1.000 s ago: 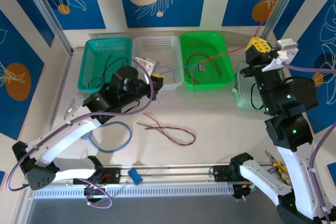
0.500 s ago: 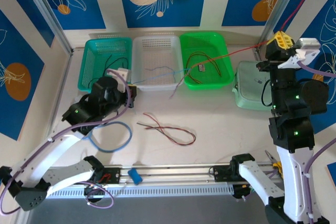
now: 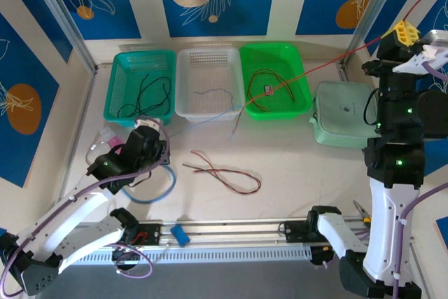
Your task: Untangle the cables
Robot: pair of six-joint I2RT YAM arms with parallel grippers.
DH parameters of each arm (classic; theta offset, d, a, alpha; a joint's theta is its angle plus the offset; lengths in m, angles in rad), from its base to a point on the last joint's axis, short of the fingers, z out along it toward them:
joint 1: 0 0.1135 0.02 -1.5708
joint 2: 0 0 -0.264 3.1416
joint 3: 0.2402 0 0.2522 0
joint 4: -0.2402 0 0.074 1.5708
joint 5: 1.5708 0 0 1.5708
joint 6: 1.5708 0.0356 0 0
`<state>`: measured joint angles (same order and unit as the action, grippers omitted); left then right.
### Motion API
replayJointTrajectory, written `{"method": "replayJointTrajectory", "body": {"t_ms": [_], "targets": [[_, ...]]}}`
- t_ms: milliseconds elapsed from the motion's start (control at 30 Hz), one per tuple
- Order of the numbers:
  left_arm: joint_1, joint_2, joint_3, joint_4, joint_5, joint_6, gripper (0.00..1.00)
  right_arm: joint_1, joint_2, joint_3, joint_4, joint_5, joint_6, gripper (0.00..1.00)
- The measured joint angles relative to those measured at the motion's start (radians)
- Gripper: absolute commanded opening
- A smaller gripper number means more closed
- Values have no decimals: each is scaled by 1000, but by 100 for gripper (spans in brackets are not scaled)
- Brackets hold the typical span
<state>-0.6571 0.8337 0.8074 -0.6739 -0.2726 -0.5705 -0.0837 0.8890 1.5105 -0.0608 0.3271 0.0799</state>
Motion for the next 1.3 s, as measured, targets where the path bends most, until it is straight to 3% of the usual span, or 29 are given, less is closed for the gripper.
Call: {"method": "replayJointTrajectory", "body": {"t_ms": [733,1300], "targets": [[86,-137,-166,-69,-19,-80,0,-61,55,120,36,-27,26,0],[128,-172,-179,-106,-13,-77,0,-63,103,205,70,-51,41,0]]}}
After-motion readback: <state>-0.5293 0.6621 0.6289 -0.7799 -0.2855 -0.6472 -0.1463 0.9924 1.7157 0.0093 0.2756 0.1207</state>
